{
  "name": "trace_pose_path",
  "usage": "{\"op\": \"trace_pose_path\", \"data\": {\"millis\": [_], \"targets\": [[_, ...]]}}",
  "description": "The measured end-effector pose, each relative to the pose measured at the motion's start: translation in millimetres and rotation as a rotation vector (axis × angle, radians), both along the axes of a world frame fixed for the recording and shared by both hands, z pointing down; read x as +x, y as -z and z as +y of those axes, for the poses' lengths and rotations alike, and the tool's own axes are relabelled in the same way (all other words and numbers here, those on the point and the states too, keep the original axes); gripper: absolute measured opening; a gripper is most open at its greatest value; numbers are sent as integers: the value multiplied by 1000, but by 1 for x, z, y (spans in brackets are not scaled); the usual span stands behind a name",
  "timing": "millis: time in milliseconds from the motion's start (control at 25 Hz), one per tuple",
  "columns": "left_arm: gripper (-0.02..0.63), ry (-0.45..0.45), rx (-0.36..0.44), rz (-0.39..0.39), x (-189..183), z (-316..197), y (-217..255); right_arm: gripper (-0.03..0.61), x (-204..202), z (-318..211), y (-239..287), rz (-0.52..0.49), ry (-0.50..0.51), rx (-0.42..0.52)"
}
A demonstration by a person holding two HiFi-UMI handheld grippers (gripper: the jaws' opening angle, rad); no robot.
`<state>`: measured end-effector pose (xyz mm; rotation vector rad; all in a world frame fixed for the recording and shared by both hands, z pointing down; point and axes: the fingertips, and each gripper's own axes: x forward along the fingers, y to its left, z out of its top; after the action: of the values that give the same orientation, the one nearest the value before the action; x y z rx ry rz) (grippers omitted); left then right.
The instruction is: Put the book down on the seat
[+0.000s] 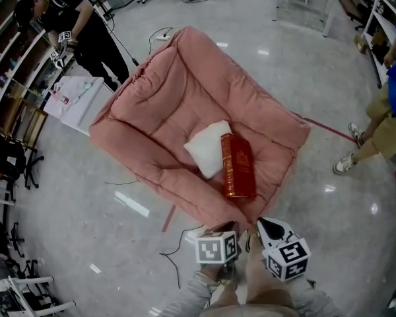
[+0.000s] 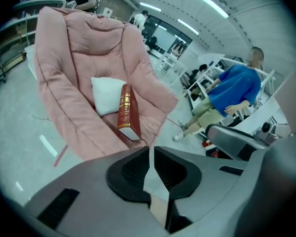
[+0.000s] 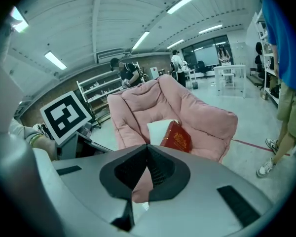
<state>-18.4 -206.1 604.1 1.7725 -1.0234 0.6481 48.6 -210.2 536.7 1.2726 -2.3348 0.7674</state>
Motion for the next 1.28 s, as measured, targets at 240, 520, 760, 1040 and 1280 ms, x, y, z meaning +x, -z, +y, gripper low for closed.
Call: {"op": "trace_pose_path", "data": {"millis": [240,520,760,1040,1280], "targets": [[8,0,75,15,0,9,46,5,2,11,28,8,-2,35],[6,-22,143,20,-10,32,79,5,-7,36,52,3,-20,81],[6,-45,198,23,-18,54,102,5,-16,64,71,5,-24,113],[6,-68,228,25,-28,82,116,5,-30,97,85,-12,-10,142],[6,-68,250,25,-43,102,127,5,-43,119,93,-3,9,158]]}}
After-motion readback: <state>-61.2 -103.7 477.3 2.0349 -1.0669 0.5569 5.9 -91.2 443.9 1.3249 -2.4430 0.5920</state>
